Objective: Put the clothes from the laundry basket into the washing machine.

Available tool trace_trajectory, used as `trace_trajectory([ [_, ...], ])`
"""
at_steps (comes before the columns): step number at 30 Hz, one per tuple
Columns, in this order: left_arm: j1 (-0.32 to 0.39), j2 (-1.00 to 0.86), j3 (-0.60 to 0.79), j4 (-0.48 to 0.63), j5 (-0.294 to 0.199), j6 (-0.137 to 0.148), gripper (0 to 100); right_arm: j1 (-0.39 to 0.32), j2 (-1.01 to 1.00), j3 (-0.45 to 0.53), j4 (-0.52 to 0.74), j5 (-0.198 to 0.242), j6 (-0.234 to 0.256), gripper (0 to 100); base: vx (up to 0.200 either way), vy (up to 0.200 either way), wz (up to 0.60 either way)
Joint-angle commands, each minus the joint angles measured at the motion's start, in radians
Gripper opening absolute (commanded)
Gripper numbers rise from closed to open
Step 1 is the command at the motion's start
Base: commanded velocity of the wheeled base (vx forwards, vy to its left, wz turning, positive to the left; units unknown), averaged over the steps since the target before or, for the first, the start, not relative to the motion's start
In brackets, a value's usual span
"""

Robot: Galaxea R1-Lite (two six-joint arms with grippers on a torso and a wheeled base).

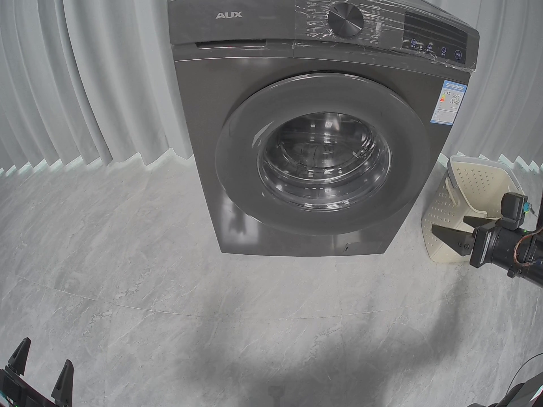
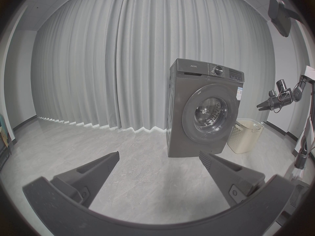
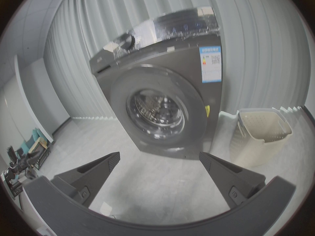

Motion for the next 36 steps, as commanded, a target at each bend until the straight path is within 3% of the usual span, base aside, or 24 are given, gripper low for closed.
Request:
trace_trajectory([
  [1, 0.0, -0.015, 0.018, -0.002, 0.0, -0.001, 100, 0.098, 0.036, 0.038, -0.119, -0.013, 0.057, 100, 0.0, -0.2, 0.0],
  [6, 0.0, -0.015, 0.016, -0.002, 0.0, 0.0, 100, 0.113, 0.053, 0.057, -0.139, -0.019, 0.065, 100, 0.0, -0.16, 0.0],
  [14, 0.0, -0.015, 0.016, -0.002, -0.001, -0.003, 100, 0.22, 0.052, 0.109, -0.164, -0.008, 0.066, 100, 0.0, 0.0, 0.0],
  [36, 0.0, -0.015, 0.016, -0.002, -0.001, -0.001, 100, 0.233, 0.219, 0.093, -0.406, -0.01, 0.06, 100, 0.191, 0.0, 0.0],
])
